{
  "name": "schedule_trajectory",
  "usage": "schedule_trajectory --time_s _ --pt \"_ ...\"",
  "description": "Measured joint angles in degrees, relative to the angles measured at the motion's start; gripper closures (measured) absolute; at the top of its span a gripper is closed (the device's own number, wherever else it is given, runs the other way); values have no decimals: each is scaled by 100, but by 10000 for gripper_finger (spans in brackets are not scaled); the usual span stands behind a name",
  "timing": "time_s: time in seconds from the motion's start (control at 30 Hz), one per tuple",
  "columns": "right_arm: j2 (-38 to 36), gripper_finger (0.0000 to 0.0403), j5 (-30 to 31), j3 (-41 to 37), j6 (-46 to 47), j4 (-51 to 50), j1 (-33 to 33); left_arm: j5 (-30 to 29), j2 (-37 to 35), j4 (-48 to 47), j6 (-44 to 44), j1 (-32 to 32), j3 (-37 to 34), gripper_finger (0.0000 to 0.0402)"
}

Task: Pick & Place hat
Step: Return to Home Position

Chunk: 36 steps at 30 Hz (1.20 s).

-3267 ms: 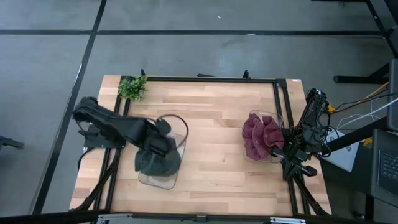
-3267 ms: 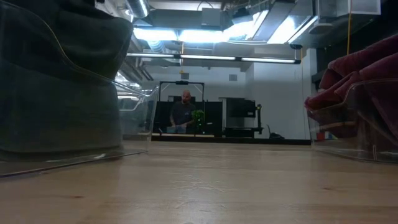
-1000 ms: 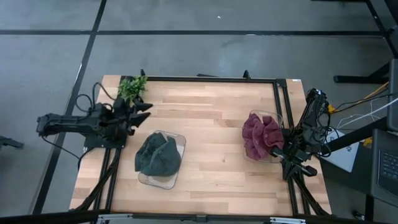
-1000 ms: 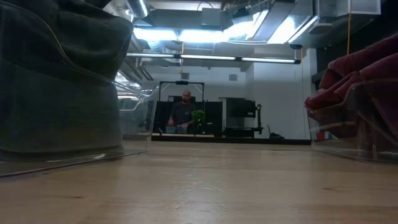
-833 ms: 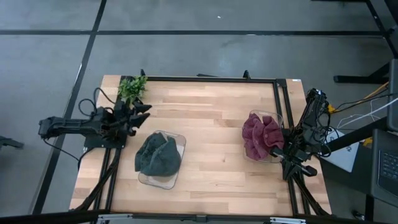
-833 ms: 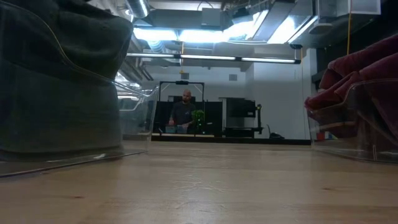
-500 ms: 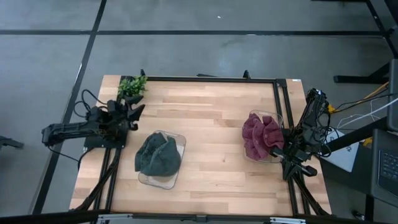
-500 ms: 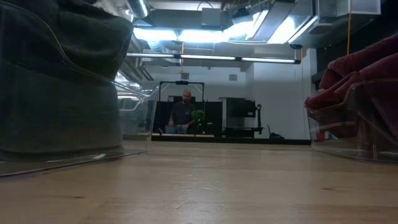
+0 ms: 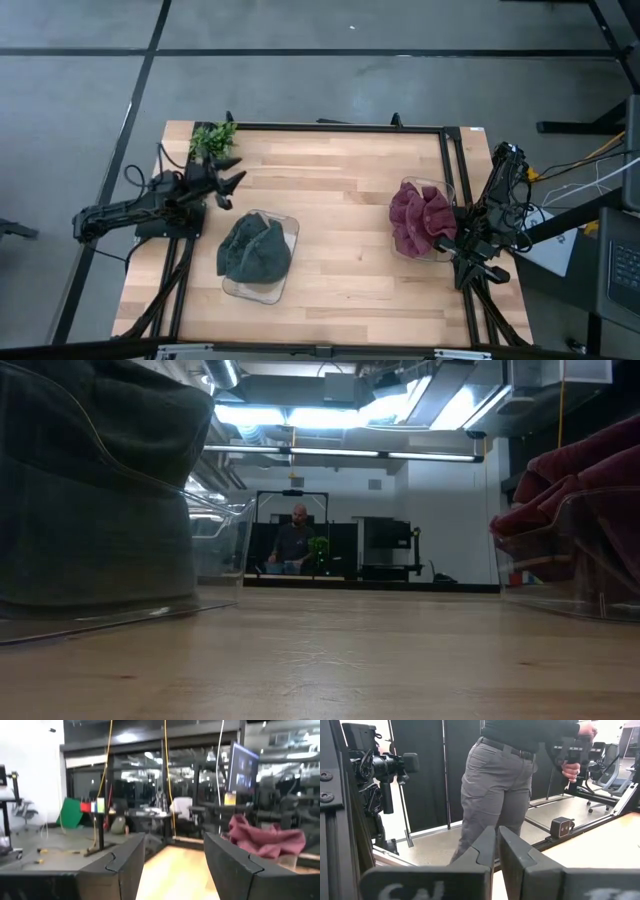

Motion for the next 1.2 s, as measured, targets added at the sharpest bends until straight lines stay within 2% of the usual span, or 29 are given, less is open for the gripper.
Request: schedule_trajectory --time_s 0.33,0.47,1.2 --pt "0 379 0 0 0 0 1 -8 0 -1285 -147 0 0 203" --pt "0 379 1 0 0 -2 0 132 44 -1309 -6 0 0 203" --pt "0 379 0 0 0 -1 0 130 42 -1302 -2 -7 0 203"
